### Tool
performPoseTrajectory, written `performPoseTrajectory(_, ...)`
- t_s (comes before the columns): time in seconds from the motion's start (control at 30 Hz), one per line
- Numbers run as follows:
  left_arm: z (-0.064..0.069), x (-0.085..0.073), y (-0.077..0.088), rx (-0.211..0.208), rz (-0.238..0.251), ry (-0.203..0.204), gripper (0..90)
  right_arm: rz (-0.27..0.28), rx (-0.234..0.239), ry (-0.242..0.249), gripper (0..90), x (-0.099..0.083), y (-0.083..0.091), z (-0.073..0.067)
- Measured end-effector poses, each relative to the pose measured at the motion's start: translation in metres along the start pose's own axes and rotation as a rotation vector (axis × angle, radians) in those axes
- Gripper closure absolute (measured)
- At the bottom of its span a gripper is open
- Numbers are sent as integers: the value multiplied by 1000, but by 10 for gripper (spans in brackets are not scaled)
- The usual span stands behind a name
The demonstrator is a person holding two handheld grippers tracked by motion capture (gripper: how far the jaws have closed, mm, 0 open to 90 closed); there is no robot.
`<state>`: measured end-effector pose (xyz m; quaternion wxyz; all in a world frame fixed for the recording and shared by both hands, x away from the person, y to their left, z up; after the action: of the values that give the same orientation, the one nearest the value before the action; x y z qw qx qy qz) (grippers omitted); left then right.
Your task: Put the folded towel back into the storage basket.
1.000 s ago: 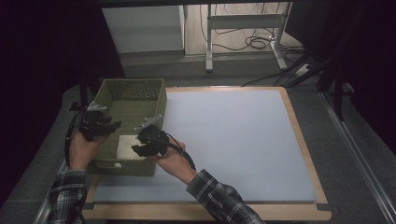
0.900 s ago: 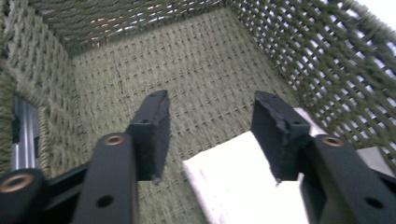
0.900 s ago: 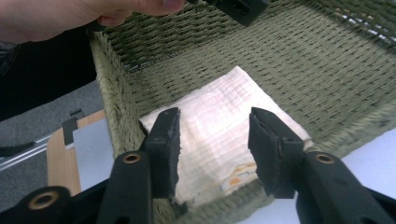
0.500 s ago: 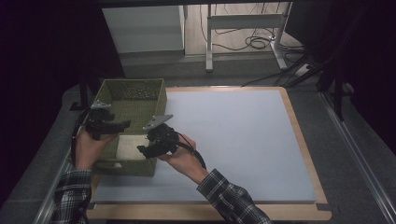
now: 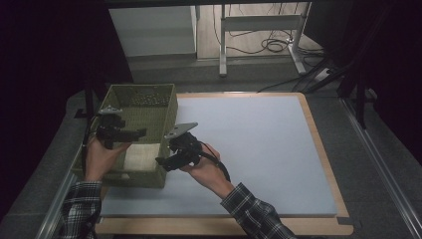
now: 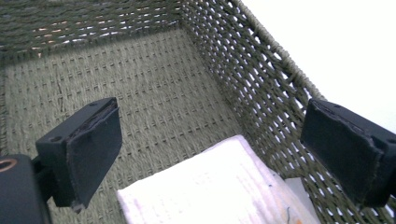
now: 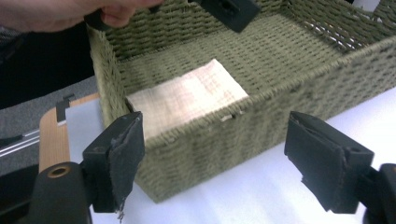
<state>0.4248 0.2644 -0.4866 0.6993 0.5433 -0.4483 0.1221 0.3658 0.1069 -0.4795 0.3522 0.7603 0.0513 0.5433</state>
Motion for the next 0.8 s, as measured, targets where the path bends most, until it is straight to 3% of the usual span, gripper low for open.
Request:
performPoseTrajectory(0.27, 13, 4, -3, -11, -1, -42, 23, -15, 17, -7, 145, -12, 8, 7)
performPoseTrajectory(0.43, 20, 12, -1, -18, 22, -45, 13, -15, 16, -11, 118, -15, 16, 13)
performPoseTrajectory(0.8, 52, 28, -7, -42, 44, -90, 5, -31, -11, -13, 97, -36, 37, 31)
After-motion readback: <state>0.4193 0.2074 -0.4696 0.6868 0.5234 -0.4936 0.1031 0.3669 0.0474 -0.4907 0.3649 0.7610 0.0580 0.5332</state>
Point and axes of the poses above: each handheld gripper's, and its own axes: y roughly backward along the jaws, x roughly out of its top, z roughly to its right, the point moved 9 cm from there along -y, roughly forward along the jaws, and after that the axes turned 10 degrees about -y, right-handed, at the moved point
